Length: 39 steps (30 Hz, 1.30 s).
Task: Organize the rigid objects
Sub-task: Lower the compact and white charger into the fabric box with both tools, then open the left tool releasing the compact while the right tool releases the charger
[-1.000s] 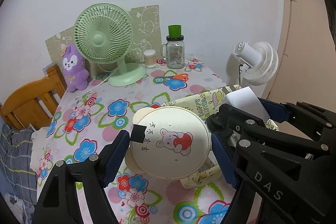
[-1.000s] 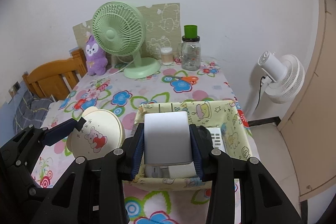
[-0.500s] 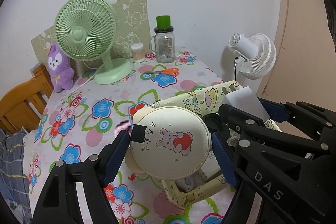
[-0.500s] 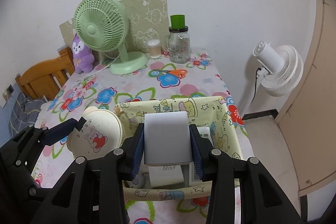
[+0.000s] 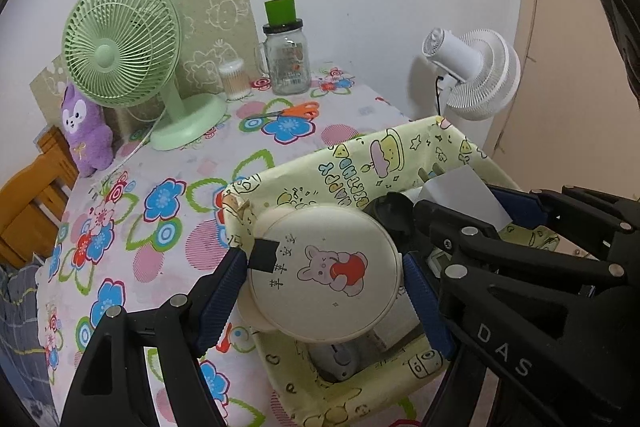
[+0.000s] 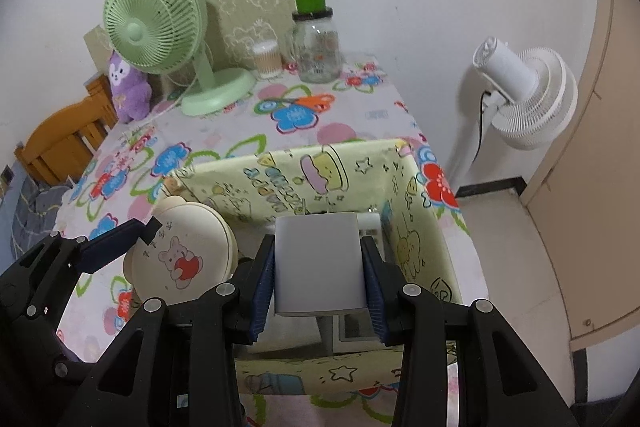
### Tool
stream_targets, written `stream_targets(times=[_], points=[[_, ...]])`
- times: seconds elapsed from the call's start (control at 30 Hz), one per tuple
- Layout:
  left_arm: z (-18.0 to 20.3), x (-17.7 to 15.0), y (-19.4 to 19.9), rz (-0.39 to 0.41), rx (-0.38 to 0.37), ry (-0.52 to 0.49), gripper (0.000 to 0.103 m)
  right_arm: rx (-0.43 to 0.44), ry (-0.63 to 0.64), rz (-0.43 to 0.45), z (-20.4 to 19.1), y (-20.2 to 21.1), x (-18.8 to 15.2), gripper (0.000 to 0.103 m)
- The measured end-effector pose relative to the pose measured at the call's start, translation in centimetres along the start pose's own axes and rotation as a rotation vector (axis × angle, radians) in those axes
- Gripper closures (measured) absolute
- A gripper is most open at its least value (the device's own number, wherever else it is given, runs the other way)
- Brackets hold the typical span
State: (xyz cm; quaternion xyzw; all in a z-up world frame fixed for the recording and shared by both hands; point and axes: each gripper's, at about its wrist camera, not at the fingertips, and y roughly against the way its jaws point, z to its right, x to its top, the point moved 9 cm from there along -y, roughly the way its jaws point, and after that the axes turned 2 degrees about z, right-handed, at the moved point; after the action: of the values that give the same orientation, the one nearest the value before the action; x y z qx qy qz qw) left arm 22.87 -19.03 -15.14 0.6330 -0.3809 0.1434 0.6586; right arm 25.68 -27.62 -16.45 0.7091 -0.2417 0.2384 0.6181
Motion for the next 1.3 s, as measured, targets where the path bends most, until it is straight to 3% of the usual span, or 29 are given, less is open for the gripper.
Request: stream_targets(times=[0.37,0.7,0.77,0.83,0.9,1.2,1.3], points=[[1.1,-0.6,-1.5,-0.034,-0.008,-0.049,0.024,0.034,-0.047,-0.095,0.7,-2.4,-1.3,0.059],[1.3,-0.7,-1.5,-0.034,-0.007,-0.051,0.024,0.048,-0.041,-0.110,0.6,-1.9,-1.6,0.058],[1.3,-0.8,-1.3,-0.031,-0.005,-0.048,0.024,0.041,-0.034,-0.104,0.7,-1.4,-1.6,0.053],[1.4,-0.7,-1.2,-0.027,-0.007,-0.047,0.024,0.014,-0.029,-0.084,1.0,-0.7,-1.5,0.040],[1.6,-0.7,-0.9,-0.025,-0.016,-0.043,0.024,-0.001,-0.032,-0.070,1.4,-0.1,-1.5,0.036],[3.1,-0.5,-0.7,-0.013,-0.038,-0.058,0.024,-0.076,-0.003,-0.007,2.6,2.1,-1.4,0.036],[3.5,-0.4,-1.3,-0.024,-0.053,-0.052,0.024,-0.064,-0.003,0.004,2.9,2.2,-1.4,0.036]])
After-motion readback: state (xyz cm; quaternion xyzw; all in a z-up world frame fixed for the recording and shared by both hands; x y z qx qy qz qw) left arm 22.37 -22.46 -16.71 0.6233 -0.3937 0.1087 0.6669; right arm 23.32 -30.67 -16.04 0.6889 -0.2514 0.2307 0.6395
